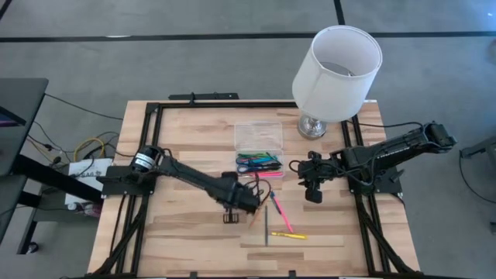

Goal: Pick & place school supplies into a supply box
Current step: Put the black ballpen into the transparent supply box

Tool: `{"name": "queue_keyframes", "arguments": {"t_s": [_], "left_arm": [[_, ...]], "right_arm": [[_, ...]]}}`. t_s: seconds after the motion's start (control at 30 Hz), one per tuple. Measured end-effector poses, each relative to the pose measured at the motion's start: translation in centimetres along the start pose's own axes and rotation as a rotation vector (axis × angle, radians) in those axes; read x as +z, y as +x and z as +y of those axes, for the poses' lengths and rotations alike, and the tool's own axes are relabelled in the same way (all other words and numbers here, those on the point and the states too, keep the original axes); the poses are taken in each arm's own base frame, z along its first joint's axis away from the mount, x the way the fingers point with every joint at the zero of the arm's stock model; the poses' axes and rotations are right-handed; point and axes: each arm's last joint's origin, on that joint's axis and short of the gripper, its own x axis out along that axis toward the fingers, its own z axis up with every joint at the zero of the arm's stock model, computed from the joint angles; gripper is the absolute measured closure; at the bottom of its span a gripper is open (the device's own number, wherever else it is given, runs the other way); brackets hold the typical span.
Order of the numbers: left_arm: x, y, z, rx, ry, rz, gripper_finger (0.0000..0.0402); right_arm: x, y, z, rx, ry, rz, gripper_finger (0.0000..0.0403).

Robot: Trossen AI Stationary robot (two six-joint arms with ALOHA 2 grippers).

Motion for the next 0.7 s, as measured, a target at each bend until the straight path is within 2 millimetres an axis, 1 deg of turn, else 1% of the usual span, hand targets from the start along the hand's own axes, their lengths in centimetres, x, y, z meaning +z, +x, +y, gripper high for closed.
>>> {"name": "queue_keyframes", "arguments": {"t_s": [0.23,0.4,0.53,0.7], "left_arm": [[3.1,-1.2,6.2,0.054,0.012,-0.089,0.0376],[4.6,-1.0,10.3,0.059,-0.006,-0.182,0.0376],[5.5,-0.8,12.2,0.063,-0.014,-0.258,0.0376],[6.0,-0.9,13.0,0.057,0.011,-0.309,0.0375]], "right_arm": [[-0.2,0.0,0.5,0.014,0.037,0.003,0.0305],[-0.4,-0.1,1.1,0.004,0.059,-0.003,0.0305],[-0.6,-0.2,1.6,-0.006,0.074,-0.007,0.0305],[-0.9,-0.3,2.3,0.0,0.061,-0.009,0.0305]]}}
